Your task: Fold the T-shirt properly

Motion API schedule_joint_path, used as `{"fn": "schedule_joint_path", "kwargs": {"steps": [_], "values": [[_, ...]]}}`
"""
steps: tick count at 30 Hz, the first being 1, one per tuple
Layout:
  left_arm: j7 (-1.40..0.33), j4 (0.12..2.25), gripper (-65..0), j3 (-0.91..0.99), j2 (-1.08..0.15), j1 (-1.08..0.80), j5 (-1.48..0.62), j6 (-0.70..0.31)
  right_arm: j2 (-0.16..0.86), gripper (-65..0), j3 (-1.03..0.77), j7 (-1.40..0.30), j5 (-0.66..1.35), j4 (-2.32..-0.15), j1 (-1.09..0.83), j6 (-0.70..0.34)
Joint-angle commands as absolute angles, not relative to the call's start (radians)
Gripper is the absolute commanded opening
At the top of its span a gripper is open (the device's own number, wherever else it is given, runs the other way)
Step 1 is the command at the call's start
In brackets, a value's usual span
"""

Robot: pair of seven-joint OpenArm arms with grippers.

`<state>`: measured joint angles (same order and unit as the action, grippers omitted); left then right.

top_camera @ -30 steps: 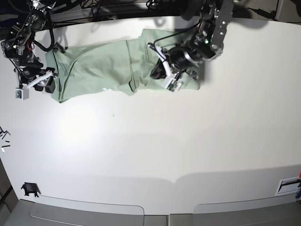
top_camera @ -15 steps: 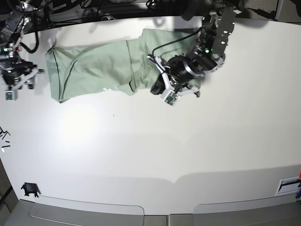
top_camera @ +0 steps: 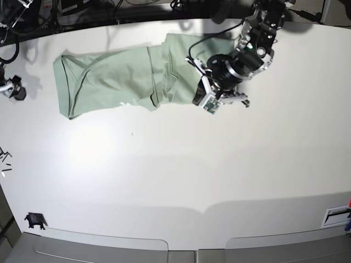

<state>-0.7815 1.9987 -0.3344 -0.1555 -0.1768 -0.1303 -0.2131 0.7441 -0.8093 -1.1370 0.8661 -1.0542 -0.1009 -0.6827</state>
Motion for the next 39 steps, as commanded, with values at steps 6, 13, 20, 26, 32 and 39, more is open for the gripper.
{"fn": "schedule_joint_path", "kwargs": {"steps": [6, 13, 20, 26, 32, 39], "values": [[-0.755, 2.020, -65.0, -0.333, -0.152, -0.168, -0.139, -0.212, 0.772, -26.8, -0.807, -1.262, 1.220, -0.731, -0.019, -0.698], [-0.755, 2.020, -65.0, -0.333, -0.153, -0.168, -0.139, -0.212, 0.767, -26.8, -0.796, -1.261, 1.218, -0.672, 0.014, -0.698], [-0.754, 2.020, -65.0, -0.333, -0.153, -0.168, -0.139, -0.212, 0.714, -26.8, -0.793, -1.209, 1.144, -0.673, 0.042, -0.698], [-0.754, 2.020, -65.0, -0.333, -0.153, -0.168, -0.139, -0.212, 0.647, -26.8, -0.698, -1.182, 1.107, -0.673, 0.044, -0.698], [-0.756, 2.020, -65.0, -0.333, -0.153, -0.168, -0.139, -0.212, 0.626, -26.8, -0.529, -1.236, 1.221, -0.673, 0.056, -0.698], [-0.768, 2.025, -65.0, -0.333, -0.154, -0.168, -0.136, -0.212, 0.624, -27.1, -0.468, -1.383, 1.407, -0.673, 0.083, -0.698]]}}
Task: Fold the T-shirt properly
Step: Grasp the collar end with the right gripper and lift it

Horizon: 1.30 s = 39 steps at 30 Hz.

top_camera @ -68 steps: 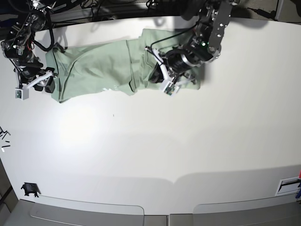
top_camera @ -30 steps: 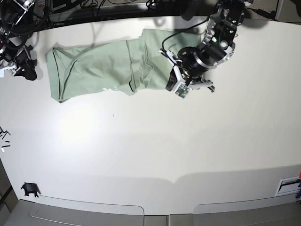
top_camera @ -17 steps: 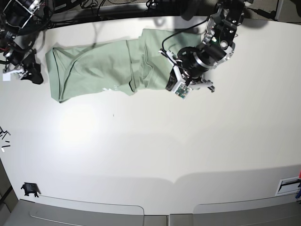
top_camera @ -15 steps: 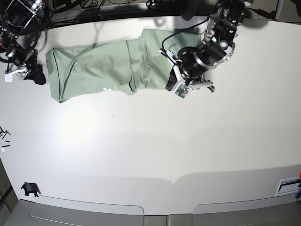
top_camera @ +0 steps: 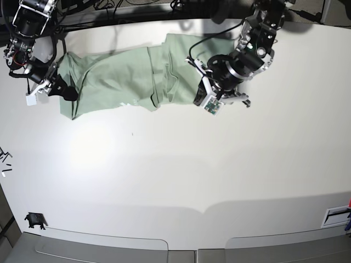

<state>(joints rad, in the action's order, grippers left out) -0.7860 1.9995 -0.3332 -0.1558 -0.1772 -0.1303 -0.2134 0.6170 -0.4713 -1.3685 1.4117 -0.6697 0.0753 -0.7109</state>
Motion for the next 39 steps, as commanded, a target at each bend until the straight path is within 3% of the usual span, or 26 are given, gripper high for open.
{"fn": "schedule_joint_path", "kwargs": {"steps": [1, 3, 6, 7, 14, 19, 26, 33, 39], "values": [[-0.776, 2.030, -65.0, -0.333, -0.153, -0.169, -0.128, -0.212, 0.624, -29.0, -0.468, -1.396, 1.432, -0.673, 0.088, -0.698], [-0.793, 2.052, -65.0, -0.333, -0.154, -0.169, -0.105, -0.212, 0.624, -38.2, -0.468, -1.396, 1.483, -0.673, 0.102, -0.698], [-0.792, 2.096, -65.0, -0.333, -0.168, -0.184, -0.094, -0.195, 0.624, -60.6, -0.468, -1.396, 1.484, -0.673, 0.121, -0.698], [-0.793, 2.111, -65.0, -0.333, -0.175, -0.194, -0.093, -0.187, 0.625, -65.0, -0.468, -1.396, 1.484, -0.673, 0.129, -0.698], [-0.796, 2.199, -65.0, -0.284, -0.259, -0.337, -0.026, -0.139, 0.643, -65.0, -0.468, -1.396, 1.484, -0.676, 0.167, -0.698], [-0.789, 2.225, -65.0, -0.075, -0.286, -0.455, -0.031, -0.111, 0.645, -65.0, -0.468, -1.396, 1.484, -0.721, 0.163, -0.698], [-0.782, 2.225, -65.0, 0.167, -0.286, -0.550, -0.193, -0.131, 0.635, -65.0, -0.468, -1.396, 1.484, -0.848, 0.163, -0.698], [-0.781, 2.225, -65.0, 0.204, -0.286, -0.605, -0.192, -0.135, 0.564, -65.0, -0.468, -1.396, 1.484, -1.152, 0.121, -0.698], [-0.782, 2.225, -65.0, 0.204, -0.286, -0.616, -0.192, -0.134, 0.432, -65.0, -0.468, -1.396, 1.484, -1.549, 0.024, -0.698]]}}
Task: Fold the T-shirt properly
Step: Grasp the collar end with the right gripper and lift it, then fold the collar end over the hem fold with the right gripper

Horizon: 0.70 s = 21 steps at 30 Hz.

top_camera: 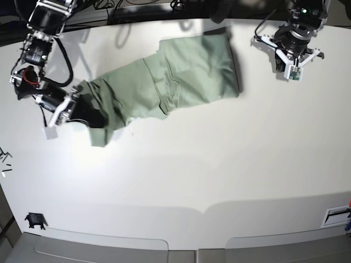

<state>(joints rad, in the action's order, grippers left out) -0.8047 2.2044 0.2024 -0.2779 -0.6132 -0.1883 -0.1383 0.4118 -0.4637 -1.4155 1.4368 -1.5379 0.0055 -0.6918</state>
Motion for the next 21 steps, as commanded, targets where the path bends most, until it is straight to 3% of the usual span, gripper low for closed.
{"fn": "schedule_joint_path", "kwargs": {"steps": [1, 7, 21], "values": [[-0.782, 2.225, -65.0, 0.204, -0.286, -0.615, -0.192, -0.134, 0.405, -65.0, -0.468, -1.396, 1.484, -1.613, 0.008, -0.698], [-0.785, 2.225, -65.0, 0.204, -0.286, -0.615, -0.192, -0.134, 0.236, -65.0, -0.400, -1.396, 1.427, -1.839, -0.075, -0.698], [-0.786, 2.225, -65.0, 0.204, -0.286, -0.616, -0.192, -0.134, -0.035, -65.0, 0.071, -1.278, 0.994, -1.841, -0.112, -0.698]]}}
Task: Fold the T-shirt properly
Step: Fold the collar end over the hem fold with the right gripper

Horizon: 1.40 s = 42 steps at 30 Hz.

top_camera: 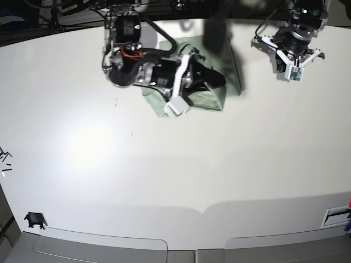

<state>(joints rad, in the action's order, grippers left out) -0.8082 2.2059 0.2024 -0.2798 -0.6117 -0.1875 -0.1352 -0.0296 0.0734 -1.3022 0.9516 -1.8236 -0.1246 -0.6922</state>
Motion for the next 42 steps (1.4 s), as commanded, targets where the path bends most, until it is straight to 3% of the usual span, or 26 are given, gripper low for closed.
{"fn": "schedule_joint_path", "kwargs": {"steps": [1, 6, 10, 11, 13, 14, 15, 24, 26, 29, 36, 42], "values": [[-0.786, 2.225, -65.0, 0.204, -0.286, -0.616, -0.192, -0.134, -0.039, -65.0, 0.093, -1.258, 0.956, -1.841, -0.112, -0.698], [-0.785, 2.225, -65.0, 0.204, -0.286, -0.616, -0.192, -0.134, -0.042, -65.0, 0.183, -1.181, 0.796, -1.840, -0.112, -0.698], [-0.785, 2.225, -65.0, 0.204, -0.286, -0.615, -0.192, -0.134, -0.041, -65.0, 0.222, -1.179, 0.784, -1.840, -0.112, -0.698], [-0.785, 2.225, -65.0, 0.204, -0.286, -0.615, -0.192, -0.134, -0.042, -59.4, 0.229, -1.179, 0.785, -1.840, -0.112, -0.698], [-0.785, 2.225, -65.0, 0.204, -0.286, -0.615, -0.192, -0.134, -0.042, -36.7, 0.246, -1.172, 0.801, -1.840, -0.112, -0.698], [-0.785, 2.225, -65.0, 0.204, -0.286, -0.615, -0.192, -0.134, -0.042, -29.7, 0.256, -1.166, 0.819, -1.840, -0.112, -0.698], [-0.785, 2.225, -65.0, 0.204, -0.286, -0.615, -0.192, -0.134, -0.042, -27.7, 0.265, -1.167, 0.846, -1.840, -0.111, -0.698], [-0.786, 2.225, -65.0, 0.204, -0.286, -0.616, -0.191, -0.134, -0.057, -28.6, 0.279, -1.201, 0.867, -1.840, -0.088, -0.698], [-0.793, 2.226, -65.0, 0.204, -0.286, -0.617, -0.192, -0.134, -0.049, -37.0, 0.264, -1.230, 0.788, -1.840, -0.060, -0.698], [-0.792, 2.255, -65.0, 0.204, -0.286, -0.640, -0.221, -0.141, -0.013, -64.7, 0.199, -1.219, 0.707, -1.840, -0.011, -0.698], [-0.790, 2.356, -65.0, 0.193, -0.280, -0.721, -0.431, -0.308, 0.081, -65.0, -0.020, -1.159, 0.701, -1.797, 0.106, -0.698], [-0.784, 2.246, -65.0, 0.093, -0.278, -0.721, -0.455, -0.345, 0.116, -65.0, -0.010, -1.159, 0.702, -1.495, 0.220, -0.698]]}}
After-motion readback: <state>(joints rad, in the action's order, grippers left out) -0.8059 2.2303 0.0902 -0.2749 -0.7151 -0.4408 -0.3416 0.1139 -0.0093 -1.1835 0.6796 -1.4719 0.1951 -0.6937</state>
